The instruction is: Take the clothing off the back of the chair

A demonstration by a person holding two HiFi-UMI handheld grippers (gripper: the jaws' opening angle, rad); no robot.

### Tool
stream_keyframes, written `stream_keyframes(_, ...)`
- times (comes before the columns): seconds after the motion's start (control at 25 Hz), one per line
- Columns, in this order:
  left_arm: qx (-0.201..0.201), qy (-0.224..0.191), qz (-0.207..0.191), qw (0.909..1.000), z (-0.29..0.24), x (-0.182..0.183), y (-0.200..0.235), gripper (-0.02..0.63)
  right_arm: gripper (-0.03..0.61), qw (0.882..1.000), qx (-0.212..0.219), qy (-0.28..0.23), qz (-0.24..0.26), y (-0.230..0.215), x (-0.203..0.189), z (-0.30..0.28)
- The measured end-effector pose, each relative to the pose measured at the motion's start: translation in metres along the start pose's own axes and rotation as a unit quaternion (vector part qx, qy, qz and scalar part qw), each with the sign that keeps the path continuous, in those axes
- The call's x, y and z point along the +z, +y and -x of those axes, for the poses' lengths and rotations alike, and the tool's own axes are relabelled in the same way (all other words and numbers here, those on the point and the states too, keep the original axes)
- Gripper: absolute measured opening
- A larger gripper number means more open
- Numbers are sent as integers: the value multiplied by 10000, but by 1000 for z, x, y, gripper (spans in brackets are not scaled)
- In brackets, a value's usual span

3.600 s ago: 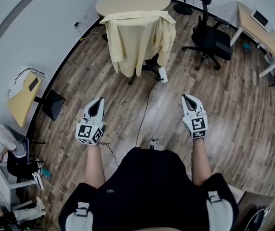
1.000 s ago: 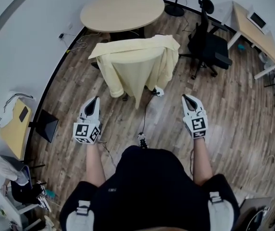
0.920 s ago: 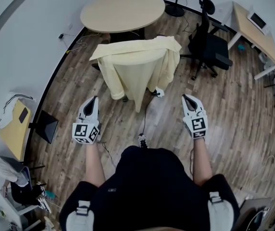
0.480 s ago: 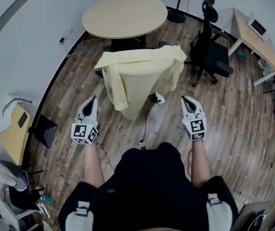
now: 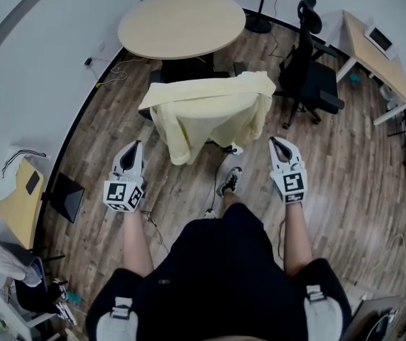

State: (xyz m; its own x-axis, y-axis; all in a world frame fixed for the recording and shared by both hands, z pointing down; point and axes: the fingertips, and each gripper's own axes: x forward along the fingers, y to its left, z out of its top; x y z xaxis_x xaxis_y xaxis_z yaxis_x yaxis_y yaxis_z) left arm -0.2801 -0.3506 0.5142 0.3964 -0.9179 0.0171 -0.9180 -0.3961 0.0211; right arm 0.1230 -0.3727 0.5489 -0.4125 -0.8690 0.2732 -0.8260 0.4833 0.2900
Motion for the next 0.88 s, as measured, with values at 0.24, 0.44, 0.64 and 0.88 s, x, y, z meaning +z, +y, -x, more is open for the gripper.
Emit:
stream_keyframes(0.24,-58,-29,-87,9999,-22,8,1,2,-6,9999,-82,-37,-103,-20,-1,-14)
stream_keyframes(0.44,-69,-85,-197,9997,-37,16,4,2,-6,9999,-109,-96,-85,-32,4,-30)
stream_keyframes(0.64,-73,-115,-238,9996,-51,20,8,2,-6,9998,-125,-120,-97,-42,4,-46)
stream_keyframes(0.88,10,-133,-312,9994,-63,23,21,2,-6,9996,-131,-237,-75,-46,16,-63)
